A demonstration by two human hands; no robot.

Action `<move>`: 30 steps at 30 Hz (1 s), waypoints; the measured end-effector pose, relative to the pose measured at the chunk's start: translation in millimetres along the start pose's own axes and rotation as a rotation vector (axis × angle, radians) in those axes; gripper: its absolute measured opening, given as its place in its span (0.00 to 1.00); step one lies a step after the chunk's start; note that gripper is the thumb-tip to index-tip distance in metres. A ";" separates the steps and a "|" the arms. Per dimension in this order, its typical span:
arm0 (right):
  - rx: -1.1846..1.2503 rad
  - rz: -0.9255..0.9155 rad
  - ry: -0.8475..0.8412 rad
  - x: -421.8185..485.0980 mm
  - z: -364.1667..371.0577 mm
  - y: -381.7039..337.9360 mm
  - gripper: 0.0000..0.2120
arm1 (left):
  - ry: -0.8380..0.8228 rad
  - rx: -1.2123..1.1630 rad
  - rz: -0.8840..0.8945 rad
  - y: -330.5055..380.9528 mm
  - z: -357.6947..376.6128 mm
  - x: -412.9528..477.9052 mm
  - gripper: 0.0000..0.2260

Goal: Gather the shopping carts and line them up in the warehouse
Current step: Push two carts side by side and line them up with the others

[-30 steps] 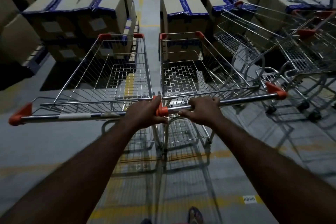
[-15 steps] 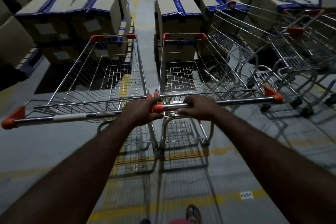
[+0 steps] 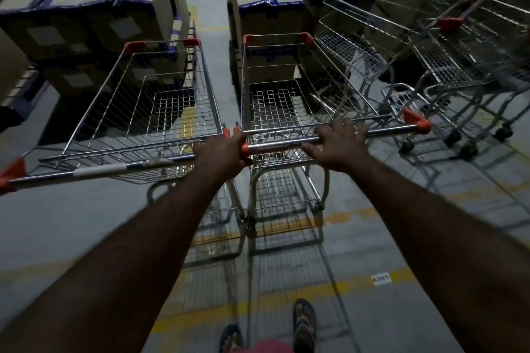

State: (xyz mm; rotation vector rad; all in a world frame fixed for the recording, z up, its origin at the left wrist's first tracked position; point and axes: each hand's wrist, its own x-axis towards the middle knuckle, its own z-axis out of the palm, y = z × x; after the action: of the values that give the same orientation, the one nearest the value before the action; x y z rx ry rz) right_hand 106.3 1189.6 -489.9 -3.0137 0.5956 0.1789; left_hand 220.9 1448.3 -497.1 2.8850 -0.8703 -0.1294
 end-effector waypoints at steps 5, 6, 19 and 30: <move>0.015 0.087 0.057 -14.3 6.2 -6.5 0.38 | 0.043 0.031 0.064 3.6 4.6 -6.3 0.28; 0.021 0.092 0.034 -14.5 3.3 -8.3 0.38 | 0.032 0.009 0.095 0.4 3.3 -5.6 0.27; 0.059 0.107 -0.039 -34.7 7.9 -12.9 0.31 | 0.035 0.006 0.185 -5.7 4.8 -22.2 0.27; 0.116 0.101 -0.032 -34.5 10.5 -12.5 0.30 | -0.004 0.050 0.220 -8.0 1.4 -21.9 0.28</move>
State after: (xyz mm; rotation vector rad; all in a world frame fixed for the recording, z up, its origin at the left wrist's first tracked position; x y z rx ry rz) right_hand 78.4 1215.0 -495.4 -2.8661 0.7293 0.1909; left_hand 206.9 1466.9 -498.6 2.8094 -1.1990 -0.0933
